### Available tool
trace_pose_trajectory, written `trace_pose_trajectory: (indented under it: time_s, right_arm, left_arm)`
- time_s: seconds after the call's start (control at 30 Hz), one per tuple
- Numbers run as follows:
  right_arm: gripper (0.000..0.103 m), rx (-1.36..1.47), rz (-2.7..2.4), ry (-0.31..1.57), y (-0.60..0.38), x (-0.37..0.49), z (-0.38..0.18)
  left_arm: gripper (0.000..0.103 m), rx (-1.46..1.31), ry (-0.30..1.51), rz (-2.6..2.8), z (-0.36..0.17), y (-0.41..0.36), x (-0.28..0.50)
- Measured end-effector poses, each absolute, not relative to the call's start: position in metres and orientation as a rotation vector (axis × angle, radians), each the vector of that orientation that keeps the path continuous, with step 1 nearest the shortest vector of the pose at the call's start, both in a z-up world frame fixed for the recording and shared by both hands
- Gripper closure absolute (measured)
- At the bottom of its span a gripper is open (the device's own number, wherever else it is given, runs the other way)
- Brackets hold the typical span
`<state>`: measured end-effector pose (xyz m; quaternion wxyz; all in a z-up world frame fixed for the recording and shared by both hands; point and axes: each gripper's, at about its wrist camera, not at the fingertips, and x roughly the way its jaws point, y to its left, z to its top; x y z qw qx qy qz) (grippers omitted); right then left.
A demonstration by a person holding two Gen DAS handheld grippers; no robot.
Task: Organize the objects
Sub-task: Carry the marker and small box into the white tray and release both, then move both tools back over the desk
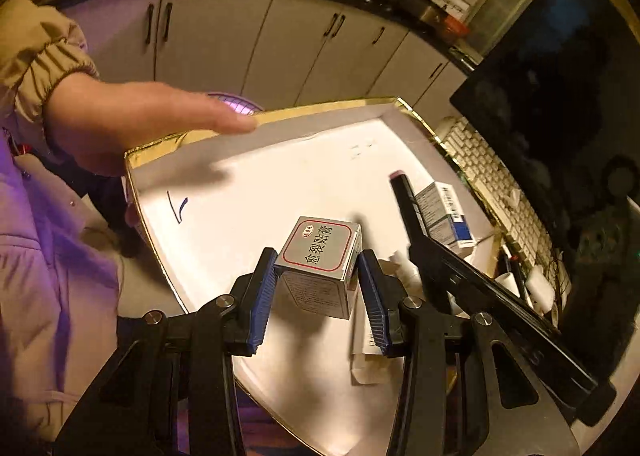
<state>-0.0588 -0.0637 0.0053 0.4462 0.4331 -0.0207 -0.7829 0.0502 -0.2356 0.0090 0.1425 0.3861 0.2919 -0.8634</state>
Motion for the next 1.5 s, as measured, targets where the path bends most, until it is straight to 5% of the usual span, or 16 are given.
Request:
trace_pose_trajectory:
  time_s: [0.7, 0.93, 1.4, 1.47, 1.5]
  right_arm:
    - [0.089, 1.096, -2.026, 0.059, -0.086, -0.073, -0.011]
    - [0.089, 1.102, -1.994, 0.021, -0.081, -0.073, -0.009]
    - [0.088, 1.064, -1.955, -0.133, -0.025, -0.069, 0.018]
    - [0.069, 1.034, -1.959, -0.119, -0.004, -0.061, 0.021]
    - [0.046, 1.034, -1.970, -0.118, 0.004, -0.059, 0.021]
  left_arm:
    - [0.062, 1.138, 0.747, -2.471, 0.011, -0.225, 0.042]
    - [0.061, 1.150, 0.584, -2.508, 0.011, -0.205, 0.044]
    - [0.056, 1.029, 0.536, -2.621, 0.028, -0.191, 0.063]
    - [0.049, 0.989, 0.537, -2.683, 0.035, -0.184, 0.067]
    - [0.048, 0.983, 0.542, -2.715, 0.038, -0.179, 0.067]
